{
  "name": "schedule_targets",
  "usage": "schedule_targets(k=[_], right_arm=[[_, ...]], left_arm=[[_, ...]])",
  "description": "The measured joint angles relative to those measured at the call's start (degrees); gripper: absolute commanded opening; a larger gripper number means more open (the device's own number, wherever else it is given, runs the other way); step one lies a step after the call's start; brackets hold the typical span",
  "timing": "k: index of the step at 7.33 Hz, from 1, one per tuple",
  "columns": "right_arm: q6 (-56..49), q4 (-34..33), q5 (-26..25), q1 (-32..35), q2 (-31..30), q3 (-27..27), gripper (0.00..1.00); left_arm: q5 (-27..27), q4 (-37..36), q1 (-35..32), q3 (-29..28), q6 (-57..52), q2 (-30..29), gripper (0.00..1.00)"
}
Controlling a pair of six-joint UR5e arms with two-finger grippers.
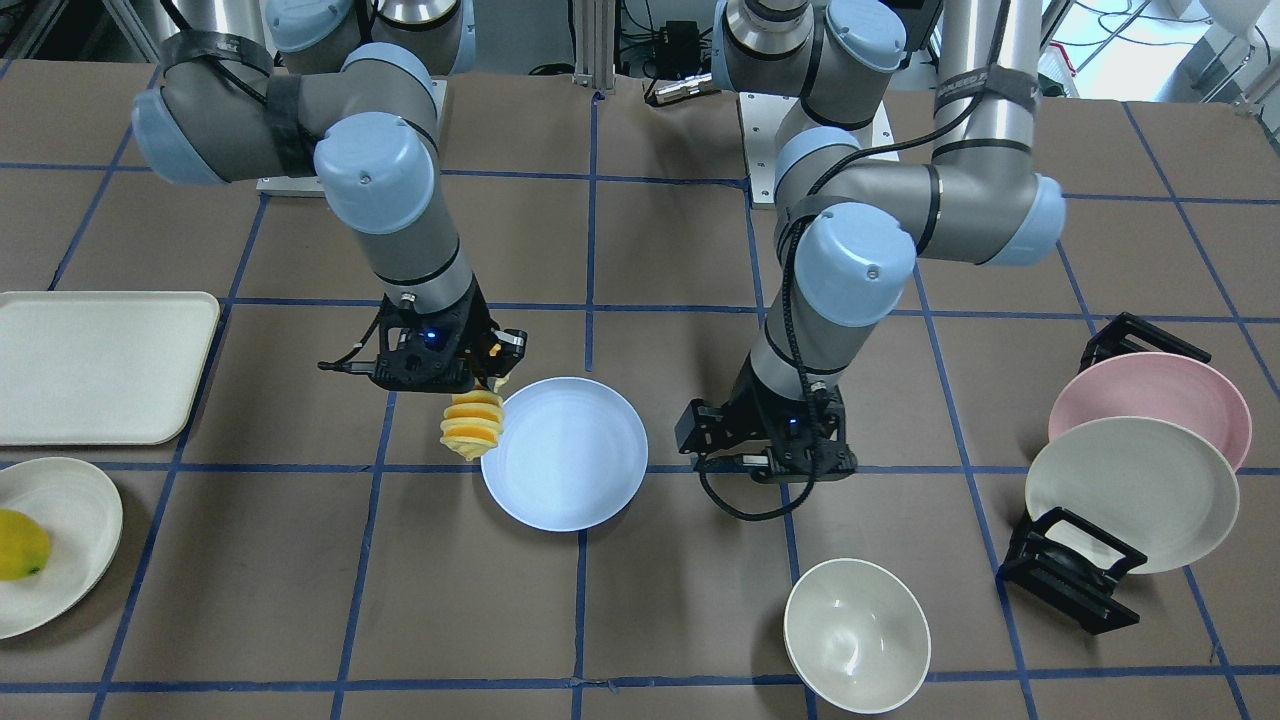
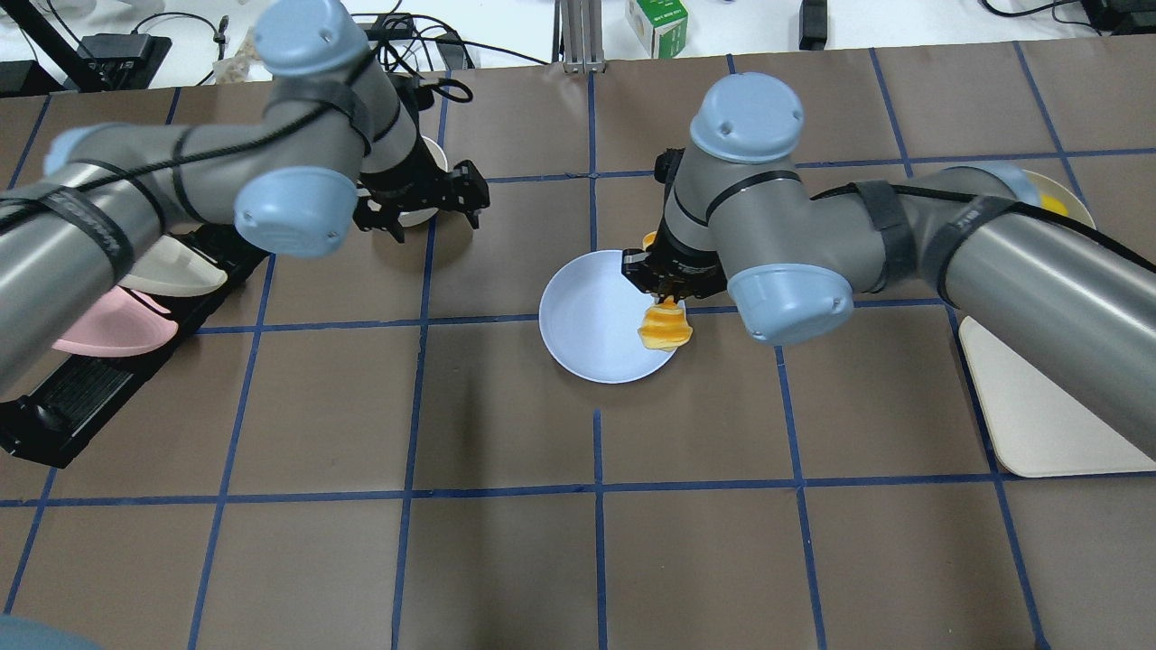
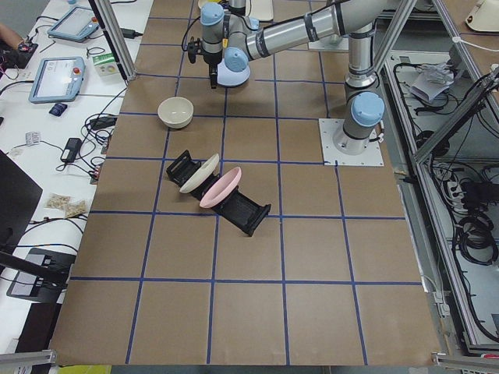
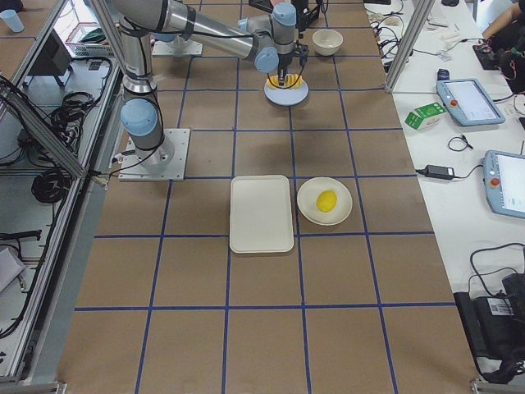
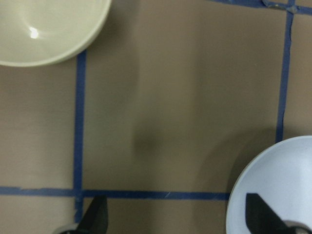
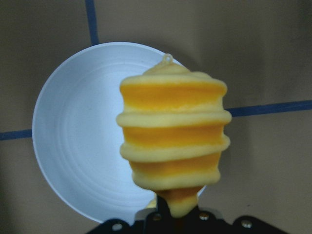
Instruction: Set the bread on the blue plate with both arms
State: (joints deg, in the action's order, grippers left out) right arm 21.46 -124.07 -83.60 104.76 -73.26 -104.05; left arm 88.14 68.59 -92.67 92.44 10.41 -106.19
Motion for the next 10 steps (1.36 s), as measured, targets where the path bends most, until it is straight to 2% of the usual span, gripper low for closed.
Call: schedule_targets(k=[2, 3, 4, 5, 10], right_arm=[[3.65, -2.15, -0.23, 3.68, 4.90, 1.46, 0.00], [3.93, -3.34, -0.19, 4.26, 5.93, 1.52, 0.13], [4.00, -4.09, -0.09, 4.45, 6.49, 1.51, 0.80], [4.13, -4.75, -0.30, 4.47, 6.97, 1.45, 1.00], [4.18, -6.34, -1.57, 3.34, 6.86, 3.05, 1.00]], left_arm=[[3.18, 12.87, 2.96, -5.01, -2.41, 4.83, 1.00], [3.20, 16.20, 3.49, -5.60, -2.36, 7.53, 1.00], [3.09, 17.58, 3.69, -5.50, -1.99, 9.57, 1.00], [2.99, 18.28, 3.76, -5.29, -1.86, 11.01, 1.00], [3.38, 19.25, 3.99, -3.28, -3.03, 12.89, 1.00]])
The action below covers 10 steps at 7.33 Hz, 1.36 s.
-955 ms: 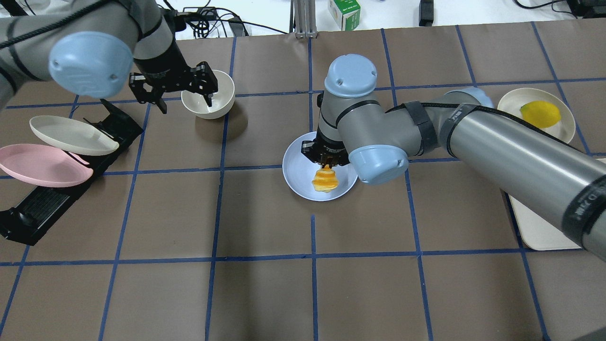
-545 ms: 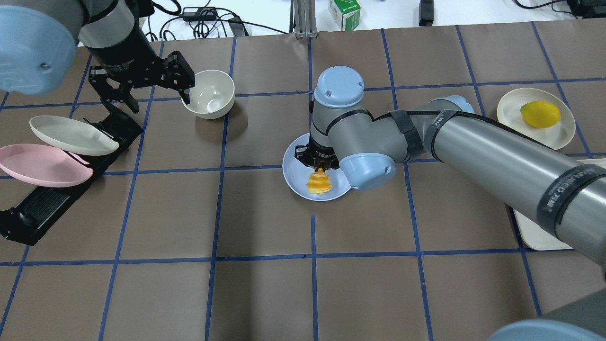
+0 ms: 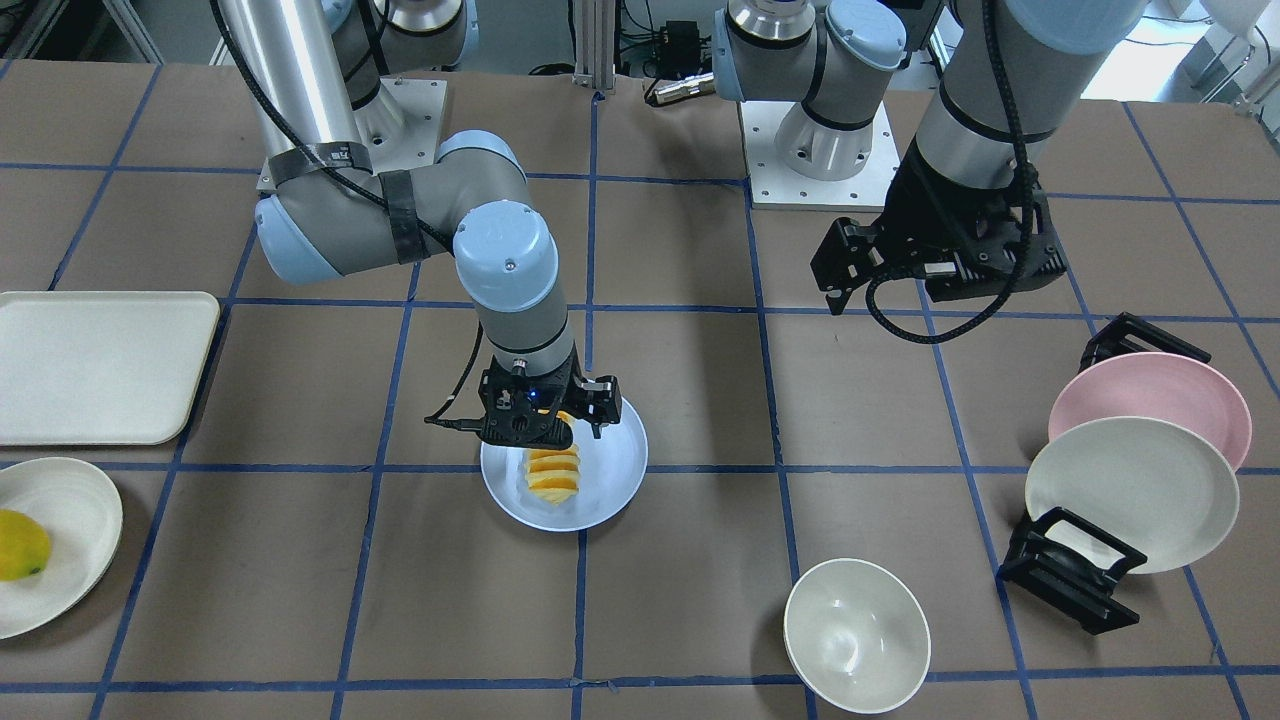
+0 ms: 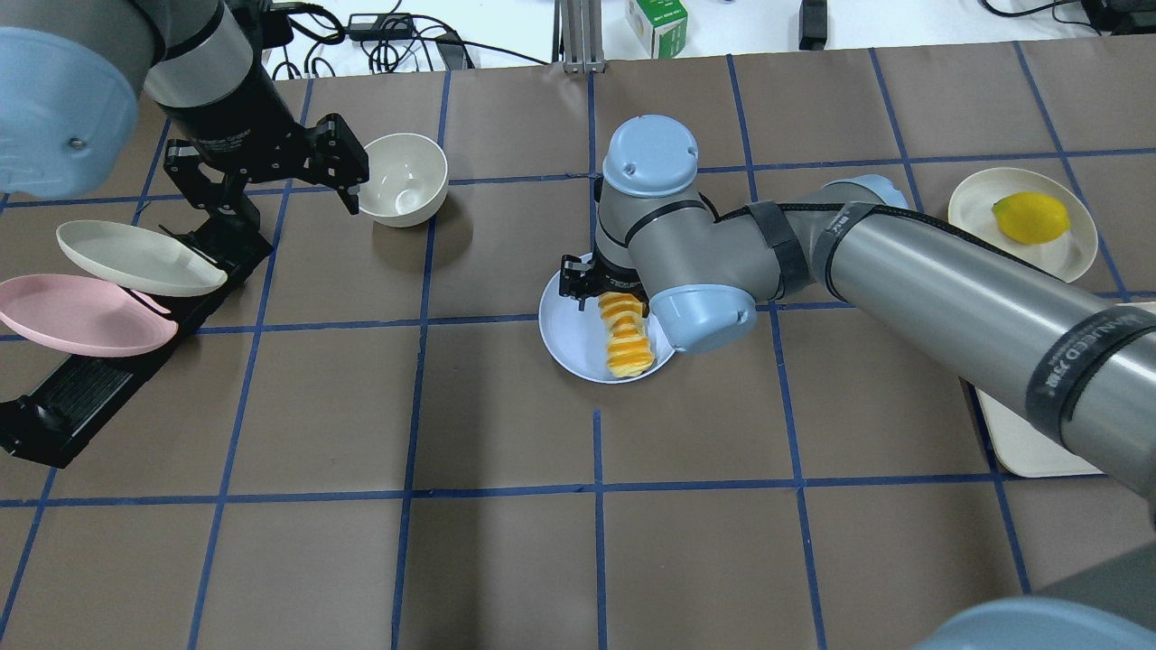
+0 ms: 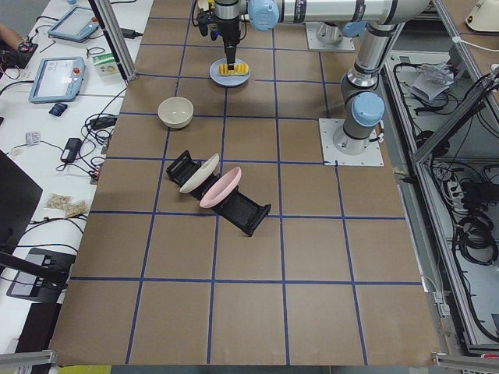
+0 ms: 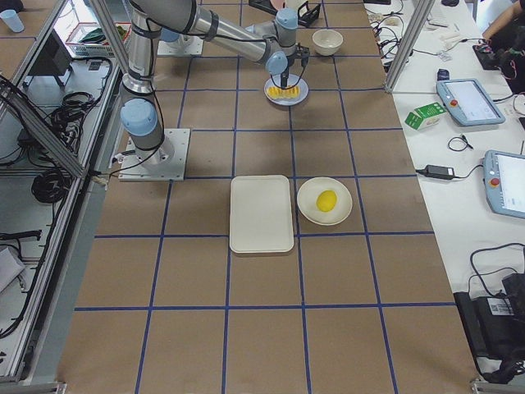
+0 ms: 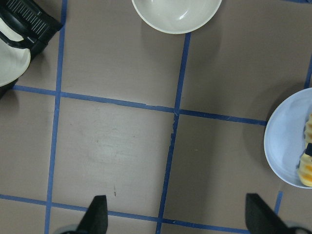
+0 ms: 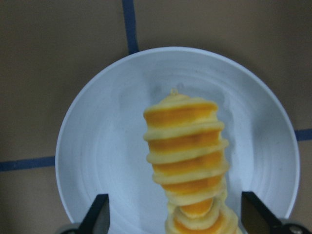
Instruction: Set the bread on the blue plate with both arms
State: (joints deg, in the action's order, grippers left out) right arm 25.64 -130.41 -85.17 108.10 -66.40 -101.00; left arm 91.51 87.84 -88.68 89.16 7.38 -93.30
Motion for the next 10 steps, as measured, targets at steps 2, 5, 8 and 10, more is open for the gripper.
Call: schedule_targets(k=[2, 5, 8, 10], right_arm=[[-2.32, 6.93, -0.11, -3.13, -3.82, 4.29, 1.00], [-8.56, 22.55, -1.40, -6.90, -15.48, 7.97, 1.00], [-21.03, 32.40, -4.74, -15.78, -22.11, 11.00, 1.00], [-23.28, 35.25, -4.02, -17.98, -22.65, 11.81, 1.00]], left_arm=[[0.05, -0.06, 0.40, 0.48, -2.93, 0.22, 1.00], [0.03, -0.12, 0.52, 1.95, -5.56, 1.16, 1.00], [-0.13, 0.06, 1.50, 2.52, -8.04, 2.42, 1.00], [-0.15, 0.94, 2.54, 2.54, -9.71, 3.41, 1.00]])
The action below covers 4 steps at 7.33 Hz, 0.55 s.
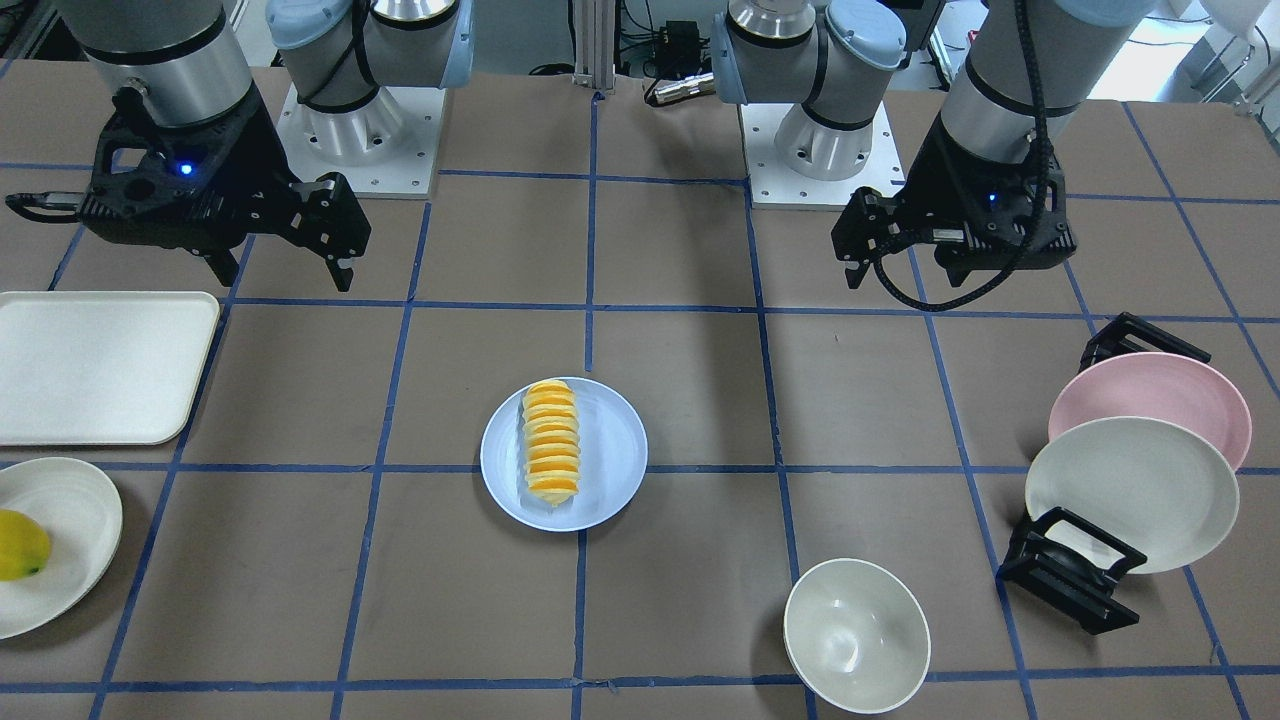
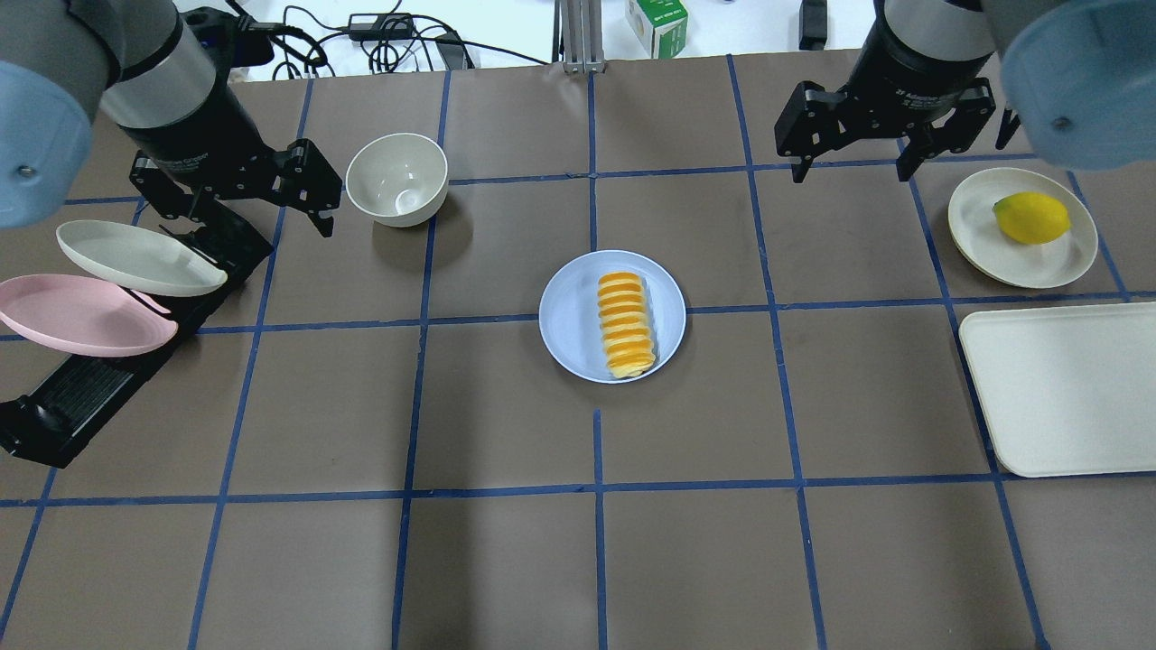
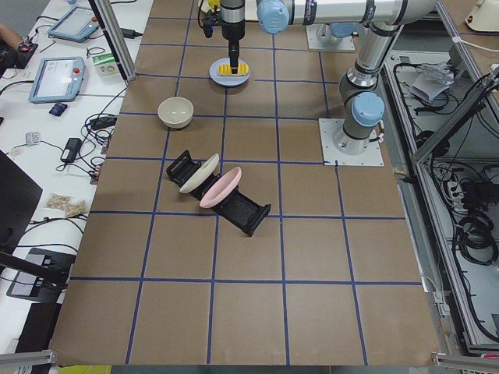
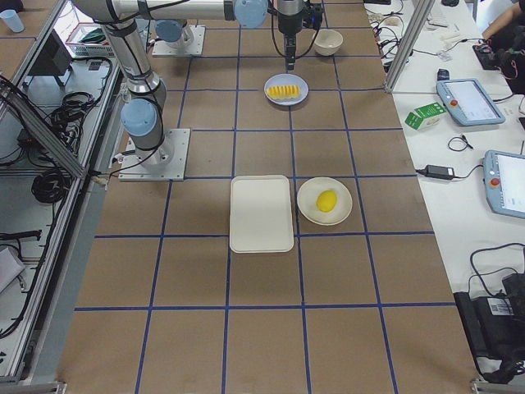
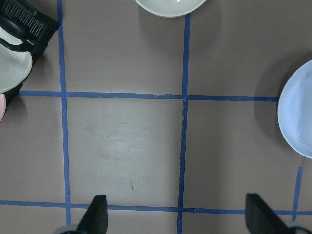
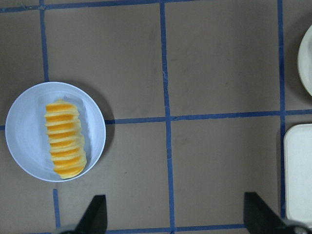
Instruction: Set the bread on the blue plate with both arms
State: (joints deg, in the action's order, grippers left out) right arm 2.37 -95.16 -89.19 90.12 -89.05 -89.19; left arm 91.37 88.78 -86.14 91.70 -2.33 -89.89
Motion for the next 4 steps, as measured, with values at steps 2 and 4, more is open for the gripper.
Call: schedule_targets(k=[2, 4], right_arm=[[-0.45, 1.42, 1.65, -0.26, 0.82, 1.44, 1.00], [-0.71, 1.91, 1.35, -0.29, 1.12, 1.35, 1.00]], left_arm=[[0.06, 0.87, 0.41, 0.25, -0.58, 0.78, 1.00], [0.02, 0.87, 0.48, 0.73, -0.65, 0.96, 1.00]])
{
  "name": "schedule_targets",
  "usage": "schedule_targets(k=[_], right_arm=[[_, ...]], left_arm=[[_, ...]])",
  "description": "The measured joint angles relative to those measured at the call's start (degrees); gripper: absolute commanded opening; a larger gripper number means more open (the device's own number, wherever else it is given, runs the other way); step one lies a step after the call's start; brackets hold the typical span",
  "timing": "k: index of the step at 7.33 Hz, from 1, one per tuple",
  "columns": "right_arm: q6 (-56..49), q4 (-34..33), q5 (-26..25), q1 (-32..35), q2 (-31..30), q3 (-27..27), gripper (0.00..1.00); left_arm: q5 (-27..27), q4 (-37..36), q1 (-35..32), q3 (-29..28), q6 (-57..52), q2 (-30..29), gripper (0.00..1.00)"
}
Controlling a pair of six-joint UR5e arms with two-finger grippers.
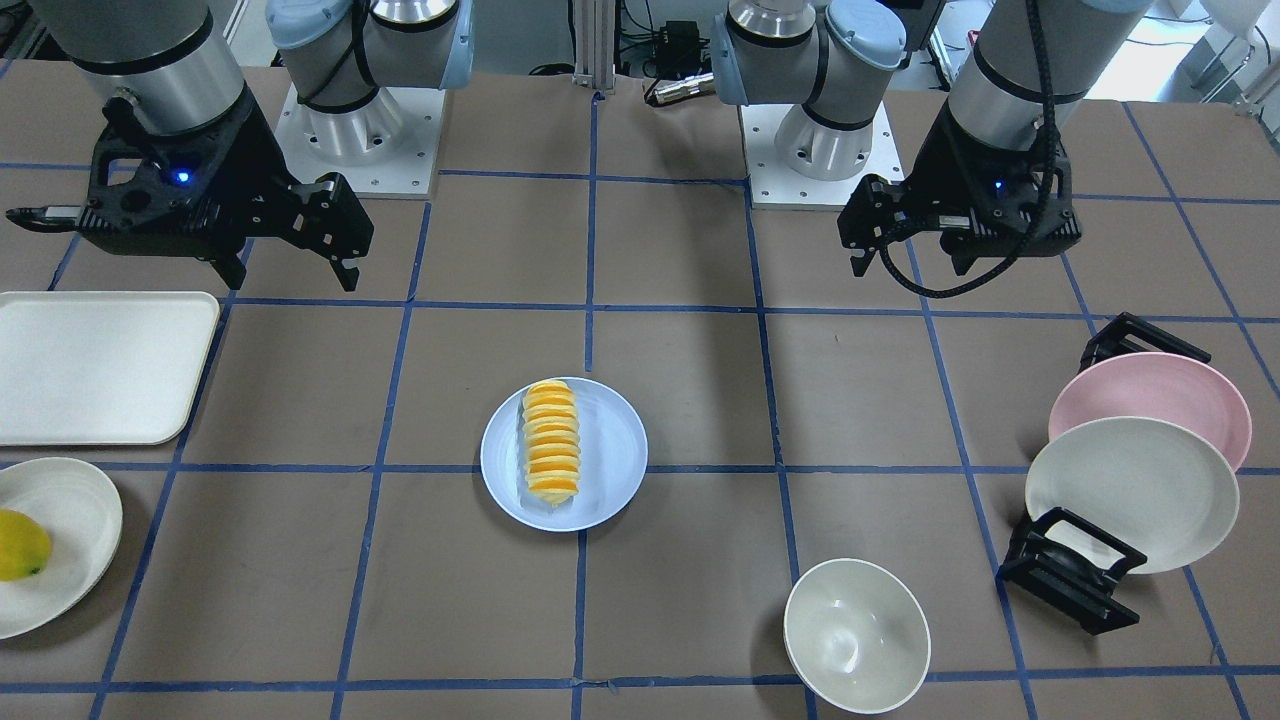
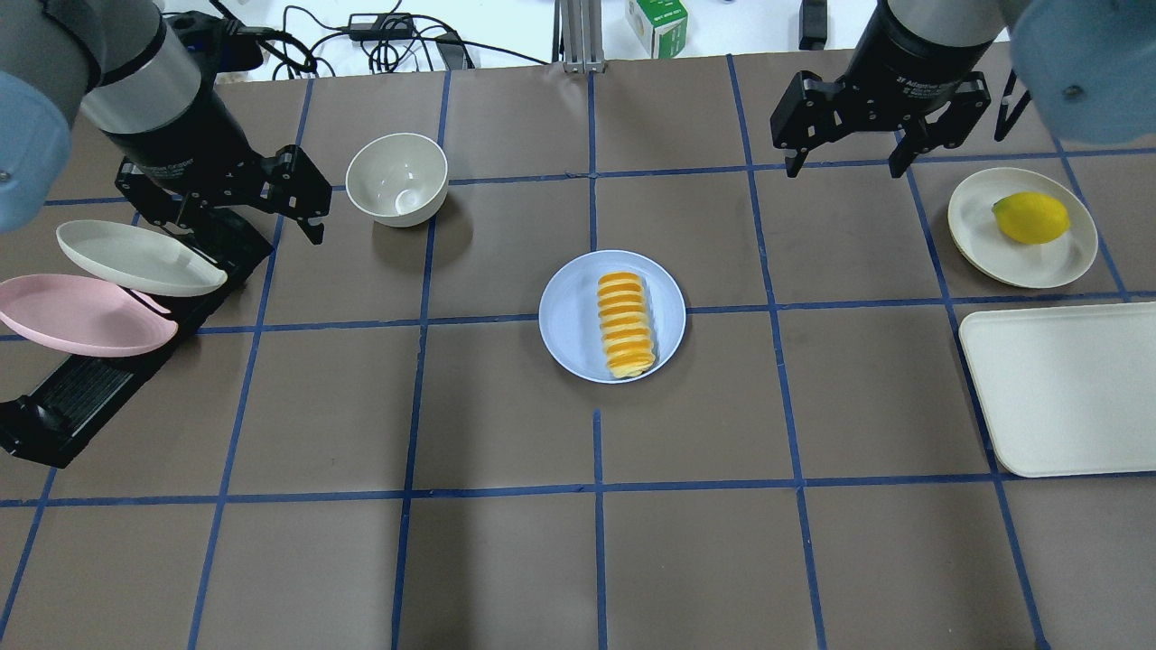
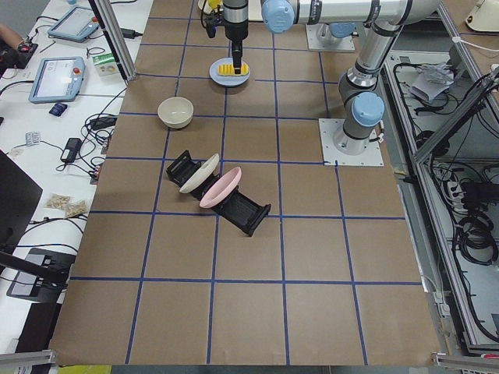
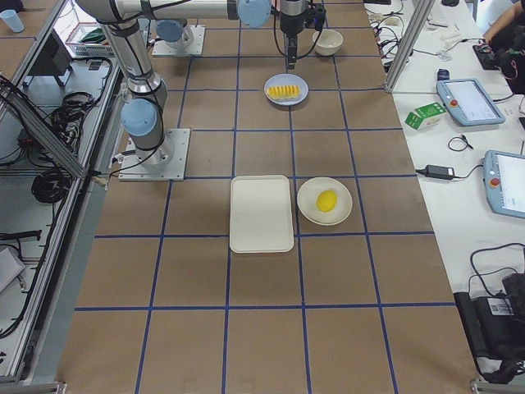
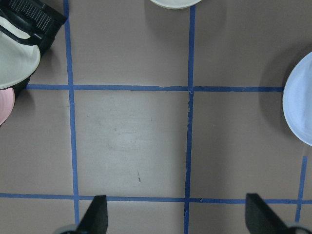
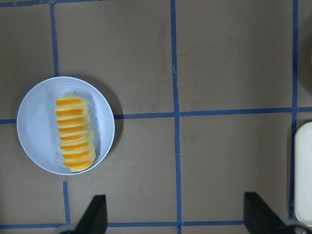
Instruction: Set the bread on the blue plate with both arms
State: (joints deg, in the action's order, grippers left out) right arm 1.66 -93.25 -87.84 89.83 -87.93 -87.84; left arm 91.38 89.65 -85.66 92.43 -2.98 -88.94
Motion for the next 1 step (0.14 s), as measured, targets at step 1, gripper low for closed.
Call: schedule_targets(k=[1], right_arm=[[-0.12, 0.06, -1.02, 0.00, 0.02, -0.08, 1.00]], left_arm=[[-0.04, -0.10, 0.06, 0.07, -0.01, 0.03, 1.00]])
